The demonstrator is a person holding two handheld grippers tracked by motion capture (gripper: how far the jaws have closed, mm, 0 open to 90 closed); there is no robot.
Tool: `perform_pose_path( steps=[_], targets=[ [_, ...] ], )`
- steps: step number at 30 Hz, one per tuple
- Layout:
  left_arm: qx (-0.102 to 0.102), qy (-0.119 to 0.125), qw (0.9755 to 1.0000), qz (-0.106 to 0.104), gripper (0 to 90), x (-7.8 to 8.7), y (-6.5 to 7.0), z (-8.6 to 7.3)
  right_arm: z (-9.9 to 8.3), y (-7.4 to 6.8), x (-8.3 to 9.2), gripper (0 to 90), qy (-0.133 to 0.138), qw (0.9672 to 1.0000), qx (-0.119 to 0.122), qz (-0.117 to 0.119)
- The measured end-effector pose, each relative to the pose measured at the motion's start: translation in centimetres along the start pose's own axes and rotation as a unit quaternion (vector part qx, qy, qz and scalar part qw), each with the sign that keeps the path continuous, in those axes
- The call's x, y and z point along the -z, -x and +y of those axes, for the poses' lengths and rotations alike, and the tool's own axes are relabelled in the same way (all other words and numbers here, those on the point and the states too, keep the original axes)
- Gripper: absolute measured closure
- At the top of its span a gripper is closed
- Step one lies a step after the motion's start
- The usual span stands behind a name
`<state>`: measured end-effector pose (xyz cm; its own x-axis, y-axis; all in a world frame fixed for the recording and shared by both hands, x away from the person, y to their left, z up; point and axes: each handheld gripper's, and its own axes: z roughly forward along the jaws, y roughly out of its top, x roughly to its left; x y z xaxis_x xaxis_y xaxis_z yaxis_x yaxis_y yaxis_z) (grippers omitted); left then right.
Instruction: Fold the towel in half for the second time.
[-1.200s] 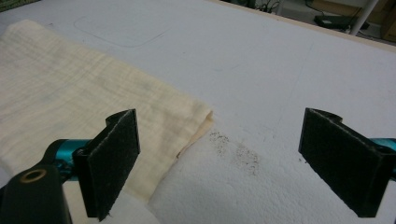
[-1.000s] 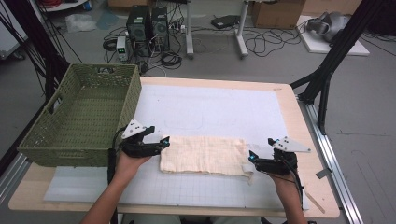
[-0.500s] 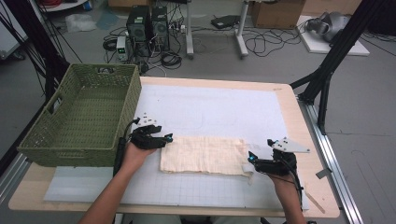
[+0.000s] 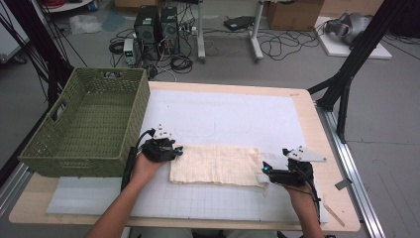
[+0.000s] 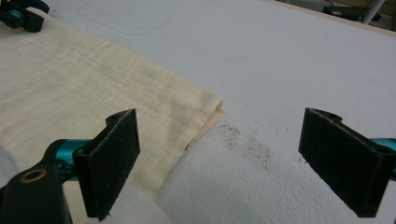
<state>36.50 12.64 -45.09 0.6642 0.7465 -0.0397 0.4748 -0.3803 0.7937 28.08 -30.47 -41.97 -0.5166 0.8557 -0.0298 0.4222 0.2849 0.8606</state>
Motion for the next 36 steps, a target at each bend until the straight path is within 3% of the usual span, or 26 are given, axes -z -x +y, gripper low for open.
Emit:
perform_pose_path(
  steps=[4, 11, 18, 23, 29, 34, 36],
  targets=[
    [-0.007, 0.001, 1.0, -0.005, 62.7, 0.0, 0.1, 0.0, 0.3, -0.1, -0.6, 11.8, -0.003, 1.0, 0.002, 0.0],
    [-0.01, 0.003, 0.9997, -0.022, 77.7, 0.1, 0.3, -0.1, 0.6, 0.2, -2.6, 11.7, -0.038, 0.9992, 0.0, 0.012],
    [0.004, 0.01, 0.9995, -0.029, 80.1, 0.3, 0.1, -0.2, 1.9, 1.5, -5.6, 12.0, -0.071, 0.9973, 0.003, 0.02],
    [0.013, 0.013, 0.9993, -0.031, 80.1, 0.4, 0.0, -0.2, 2.7, 2.1, -7.1, 33.9, -0.085, 0.9956, 0.004, 0.04],
    [0.016, 0.019, 0.9991, -0.033, 80.1, 0.5, 0.0, -0.2, 2.9, 2.1, -8.2, 48.7, -0.098, 0.9936, 0.01, 0.057],
    [0.018, 0.019, 0.9991, -0.034, 80.1, 0.6, 0.0, -0.2, 2.7, 1.8, -9.0, 59.4, -0.126, 0.9892, 0.033, 0.067],
    [0.019, 0.021, 0.999, -0.035, 80.1, 0.7, -0.1, -0.2, 2.6, 1.9, -9.0, 64.6, -0.123, 0.9889, 0.032, 0.076]
  ],
)
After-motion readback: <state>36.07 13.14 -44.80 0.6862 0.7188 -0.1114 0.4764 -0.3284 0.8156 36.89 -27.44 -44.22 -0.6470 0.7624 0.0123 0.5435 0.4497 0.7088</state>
